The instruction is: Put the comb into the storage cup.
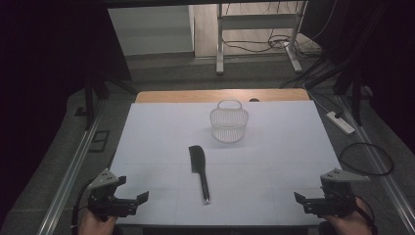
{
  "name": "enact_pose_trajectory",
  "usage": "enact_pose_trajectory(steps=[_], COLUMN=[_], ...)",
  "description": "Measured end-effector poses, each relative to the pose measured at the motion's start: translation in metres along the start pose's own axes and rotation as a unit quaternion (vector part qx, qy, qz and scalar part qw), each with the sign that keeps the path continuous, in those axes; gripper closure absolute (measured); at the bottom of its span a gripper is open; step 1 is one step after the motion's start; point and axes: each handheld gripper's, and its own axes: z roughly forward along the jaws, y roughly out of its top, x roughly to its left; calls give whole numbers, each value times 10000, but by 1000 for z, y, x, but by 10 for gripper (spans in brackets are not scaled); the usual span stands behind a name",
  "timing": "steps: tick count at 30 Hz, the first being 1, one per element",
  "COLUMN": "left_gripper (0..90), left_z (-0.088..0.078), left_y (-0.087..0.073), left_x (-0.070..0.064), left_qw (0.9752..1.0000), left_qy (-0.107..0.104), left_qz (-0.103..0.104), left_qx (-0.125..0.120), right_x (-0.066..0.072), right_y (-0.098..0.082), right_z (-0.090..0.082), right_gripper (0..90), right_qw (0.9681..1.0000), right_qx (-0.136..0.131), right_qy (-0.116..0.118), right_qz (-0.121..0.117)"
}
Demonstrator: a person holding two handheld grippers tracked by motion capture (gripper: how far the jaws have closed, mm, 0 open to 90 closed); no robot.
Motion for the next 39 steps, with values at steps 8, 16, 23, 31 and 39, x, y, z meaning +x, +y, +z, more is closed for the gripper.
enact_pose_trajectory(steps=[8, 16, 23, 31, 39], left_gripper=[0, 0, 0, 0, 0], left_z=[8, 17, 27, 39, 52], left_y=[6, 12, 20, 30, 42], left_x=[0, 2, 0, -4, -9], left_qw=[9998, 9996, 9992, 9983, 9971], left_qy=[-184, -252, -276, -327, -355], left_qz=[103, 143, 241, 313, 464], left_qx=[-11, 75, 186, 379, 485], right_x=[0, 0, 1, 1, 1], right_y=[0, 0, 0, 0, 0], right_z=[0, 0, 0, 0, 1], right_gripper=[0, 0, 0, 0, 0], right_qw=[10000, 10000, 10000, 10000, 10000], right_qx=[-4, -7, 3, 8, 15], right_qy=[0, 2, -12, -11, -7], right_qz=[5, -13, -37, -51, -68])
